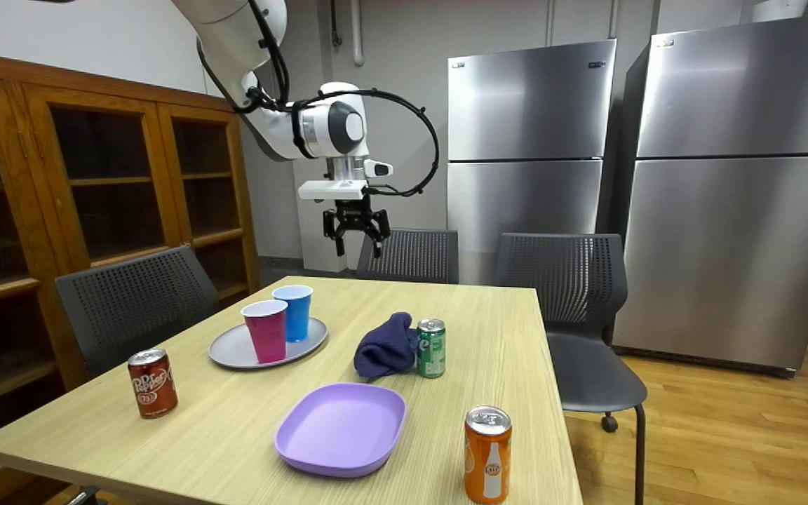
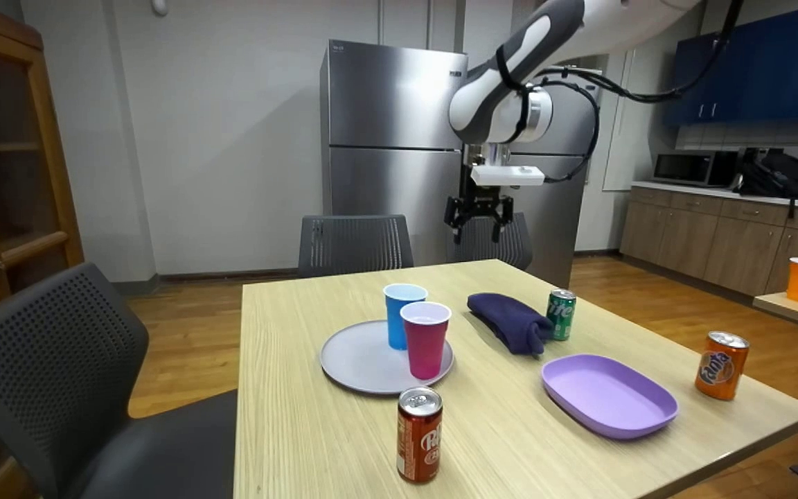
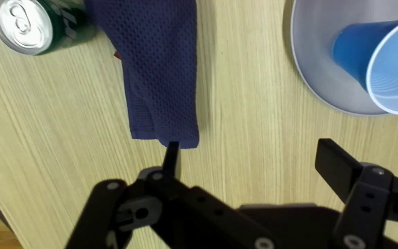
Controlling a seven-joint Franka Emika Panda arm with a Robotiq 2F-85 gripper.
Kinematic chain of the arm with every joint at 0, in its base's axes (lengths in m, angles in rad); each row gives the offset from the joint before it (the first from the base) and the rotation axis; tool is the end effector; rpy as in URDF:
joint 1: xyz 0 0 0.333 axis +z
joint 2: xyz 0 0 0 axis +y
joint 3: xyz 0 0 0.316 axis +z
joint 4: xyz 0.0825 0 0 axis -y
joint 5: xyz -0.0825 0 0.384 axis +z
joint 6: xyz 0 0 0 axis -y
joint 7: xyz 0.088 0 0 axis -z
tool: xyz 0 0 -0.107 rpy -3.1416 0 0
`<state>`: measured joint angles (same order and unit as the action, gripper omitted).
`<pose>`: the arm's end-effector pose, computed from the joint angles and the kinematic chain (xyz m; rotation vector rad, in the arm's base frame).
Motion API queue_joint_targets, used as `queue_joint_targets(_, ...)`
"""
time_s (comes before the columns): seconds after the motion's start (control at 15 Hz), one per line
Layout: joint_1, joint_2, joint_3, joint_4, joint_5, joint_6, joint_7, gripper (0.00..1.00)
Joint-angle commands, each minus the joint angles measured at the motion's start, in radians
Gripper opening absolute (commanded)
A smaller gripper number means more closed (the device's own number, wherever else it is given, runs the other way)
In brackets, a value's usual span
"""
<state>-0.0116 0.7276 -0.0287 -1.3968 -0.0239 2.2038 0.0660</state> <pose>0.7376 -0.0261 0.2829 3.0987 -0.1316 0.1243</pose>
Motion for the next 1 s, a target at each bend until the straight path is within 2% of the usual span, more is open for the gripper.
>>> queue_joint_targets(0.0,-0.039,-0.066,-0.005,-0.078,0.014,-0.057,-0.036,1.0)
queue_joint_targets(0.4,-0.084,-0.111,-0.037,-0.163,0.015,-0.085,-0.025,1.0)
queue_joint_targets(0.8,-0.078,-0.109,-0.132,-0.227,-0.037,-0.065,0.063,1.0)
queue_joint_targets(0.87,-0.081,-0.105,-0.136,-0.232,-0.039,-0.07,0.058,1.0)
queue_joint_targets(0.93,-0.093,-0.071,-0.118,-0.182,-0.021,-0.068,0.024,1.0)
